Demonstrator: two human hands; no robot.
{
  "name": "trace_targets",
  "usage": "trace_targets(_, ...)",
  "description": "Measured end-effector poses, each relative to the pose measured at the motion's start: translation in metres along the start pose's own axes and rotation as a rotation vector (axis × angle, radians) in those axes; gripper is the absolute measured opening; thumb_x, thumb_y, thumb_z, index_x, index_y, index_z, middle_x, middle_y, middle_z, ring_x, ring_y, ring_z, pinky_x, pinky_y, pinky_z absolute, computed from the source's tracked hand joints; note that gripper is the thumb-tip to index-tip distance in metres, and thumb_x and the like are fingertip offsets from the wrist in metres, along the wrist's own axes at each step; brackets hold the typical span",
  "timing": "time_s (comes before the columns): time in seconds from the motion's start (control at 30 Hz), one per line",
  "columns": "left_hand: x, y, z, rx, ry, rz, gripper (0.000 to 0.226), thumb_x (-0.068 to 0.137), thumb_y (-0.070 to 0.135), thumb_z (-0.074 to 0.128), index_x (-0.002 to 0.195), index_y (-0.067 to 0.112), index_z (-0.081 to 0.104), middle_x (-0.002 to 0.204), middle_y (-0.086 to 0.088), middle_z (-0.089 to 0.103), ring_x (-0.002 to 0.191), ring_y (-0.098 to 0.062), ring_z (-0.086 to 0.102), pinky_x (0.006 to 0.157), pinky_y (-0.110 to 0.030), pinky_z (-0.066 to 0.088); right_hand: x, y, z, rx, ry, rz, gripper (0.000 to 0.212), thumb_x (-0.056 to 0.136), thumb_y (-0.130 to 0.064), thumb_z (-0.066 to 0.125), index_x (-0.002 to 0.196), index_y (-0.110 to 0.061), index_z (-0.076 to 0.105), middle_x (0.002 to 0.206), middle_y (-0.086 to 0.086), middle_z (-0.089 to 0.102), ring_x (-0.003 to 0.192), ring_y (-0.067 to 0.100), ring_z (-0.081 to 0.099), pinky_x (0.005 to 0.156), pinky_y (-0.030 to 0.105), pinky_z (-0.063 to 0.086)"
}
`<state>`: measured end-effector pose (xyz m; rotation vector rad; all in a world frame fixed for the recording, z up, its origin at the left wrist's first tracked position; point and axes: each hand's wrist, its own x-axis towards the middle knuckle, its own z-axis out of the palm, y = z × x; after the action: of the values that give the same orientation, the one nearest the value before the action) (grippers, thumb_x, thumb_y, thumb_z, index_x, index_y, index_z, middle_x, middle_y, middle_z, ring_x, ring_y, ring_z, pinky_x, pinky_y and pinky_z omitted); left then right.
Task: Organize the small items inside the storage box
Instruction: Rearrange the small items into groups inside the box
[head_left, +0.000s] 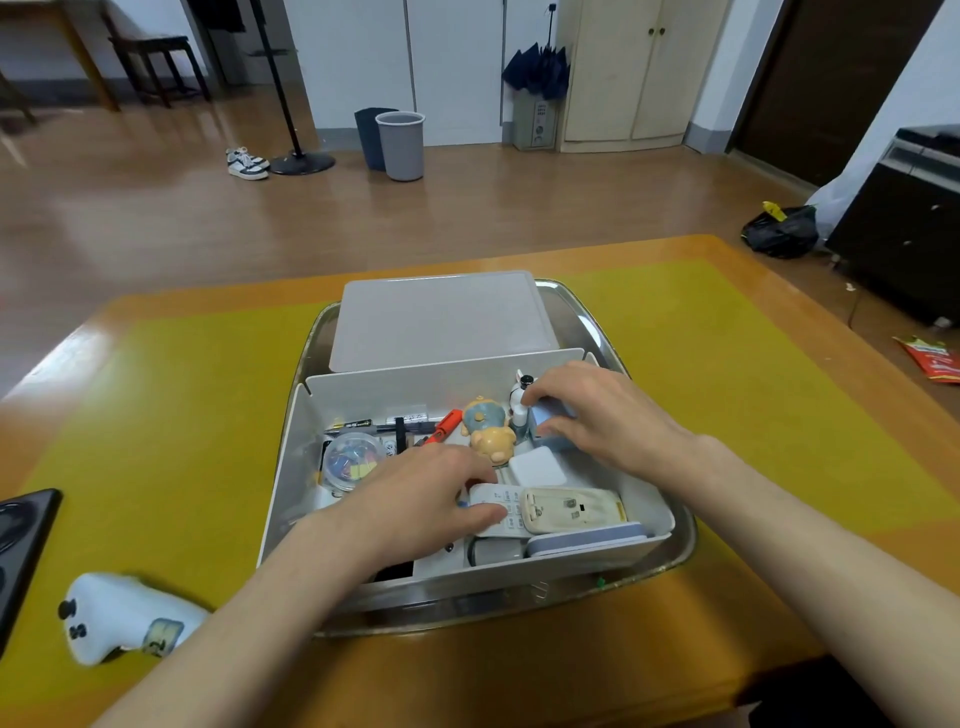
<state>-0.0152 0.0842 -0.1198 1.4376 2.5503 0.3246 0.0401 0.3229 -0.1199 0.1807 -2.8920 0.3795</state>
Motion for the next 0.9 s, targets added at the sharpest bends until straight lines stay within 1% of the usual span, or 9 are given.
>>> trace_targets(0.13,-0.001,-0.002,-0.005,-0.027,-0.010,-0.038,0.042,0.088,0.062,0.055,0.118,0.034,0.064,0.107,0.017,0.064,0.093,-0.005,0.058,0.079,-0.036,0.054,-0.001,0.007,-0.004,0.006,-0.020,0.012,0.033,0.086,-0.025,0.079,0.117,-0.026,0.069,0.115,-0.012,0.070,0.112,0.013,0.057,0.093,0.036,0.049)
trace_targets(0.27,-0.003,-0.004,-0.016,-0.052,0.027,-0.056,0.036,0.090,0.058,0.056,0.114,0.032,0.066,0.099,0.017,0.063,0.087,-0.003,0.058,0.076,-0.033,0.054,-0.004,0.008,-0.005,0.018,-0.028,-0.003,0.030,0.088,-0.027,0.076,0.117,-0.026,0.068,0.115,-0.011,0.068,0.111,0.012,0.055,0.094,0.039,0.049)
trace_targets(0.33,-0.004,-0.010,-0.025,-0.027,0.063,-0.081,0.031,0.091,0.054,0.057,0.111,0.032,0.065,0.097,0.016,0.063,0.088,-0.007,0.059,0.076,-0.034,0.053,-0.005,0.007,-0.007,0.032,-0.037,-0.024,0.031,0.088,-0.031,0.076,0.117,-0.027,0.069,0.119,-0.012,0.064,0.114,0.011,0.053,0.094,0.039,0.049)
trace_targets(0.43,-0.007,-0.027,-0.043,0.066,0.125,-0.125,0.026,0.093,0.046,0.058,0.110,0.028,0.066,0.101,0.010,0.066,0.098,-0.016,0.061,0.080,-0.038,0.052,-0.009,0.006,-0.017,0.009,-0.041,-0.081,0.034,0.084,-0.032,0.079,0.116,-0.030,0.069,0.123,-0.011,0.060,0.119,0.012,0.051,0.092,0.039,0.051)
trace_targets(0.5,-0.012,-0.039,-0.050,0.135,0.135,-0.155,0.028,0.092,0.040,0.061,0.116,0.027,0.064,0.110,0.008,0.065,0.109,-0.018,0.058,0.086,-0.040,0.051,-0.013,0.002,-0.020,-0.143,-0.080,-0.167,0.036,0.078,-0.035,0.081,0.113,-0.033,0.071,0.130,-0.008,0.057,0.124,0.016,0.047,0.093,0.039,0.050)
trace_targets(0.57,-0.016,-0.049,-0.053,0.186,0.108,-0.189,0.034,0.091,0.034,0.063,0.123,0.026,0.062,0.118,0.006,0.062,0.117,-0.019,0.054,0.089,-0.039,0.049,-0.015,-0.002,-0.015,-0.279,-0.158,-0.214,0.039,0.074,-0.039,0.080,0.112,-0.035,0.073,0.144,-0.002,0.051,0.135,0.021,0.039,0.103,0.040,0.045)
trace_targets(0.67,-0.021,-0.054,-0.049,0.223,0.054,-0.229,0.042,0.089,0.032,0.064,0.129,0.025,0.058,0.121,0.004,0.058,0.119,-0.020,0.052,0.089,-0.038,0.048,-0.015,-0.007,-0.006,-0.320,-0.247,-0.206,0.037,0.080,-0.036,0.075,0.116,-0.034,0.072,0.156,0.001,0.040,0.145,0.024,0.026,0.114,0.043,0.034)
trace_targets(0.8,-0.023,-0.057,-0.040,0.221,-0.006,-0.249,0.051,0.086,0.030,0.066,0.136,0.028,0.054,0.124,0.003,0.057,0.118,-0.021,0.054,0.087,-0.040,0.052,-0.008,-0.008,-0.004,-0.348,-0.287,-0.190,0.046,0.080,-0.034,0.072,0.125,-0.034,0.068,0.159,0.002,0.035,0.148,0.025,0.021,0.119,0.042,0.026)
trace_targets(0.9,-0.024,-0.061,-0.036,0.197,-0.022,-0.246,0.053,0.085,0.024,0.068,0.137,0.026,0.054,0.123,0.002,0.056,0.117,-0.023,0.055,0.088,-0.042,0.051,-0.006,-0.009,-0.002,-0.339,-0.294,-0.192,0.043,0.080,-0.035,0.069,0.123,-0.035,0.069,0.158,0.002,0.035,0.148,0.024,0.020,0.119,0.041,0.025)
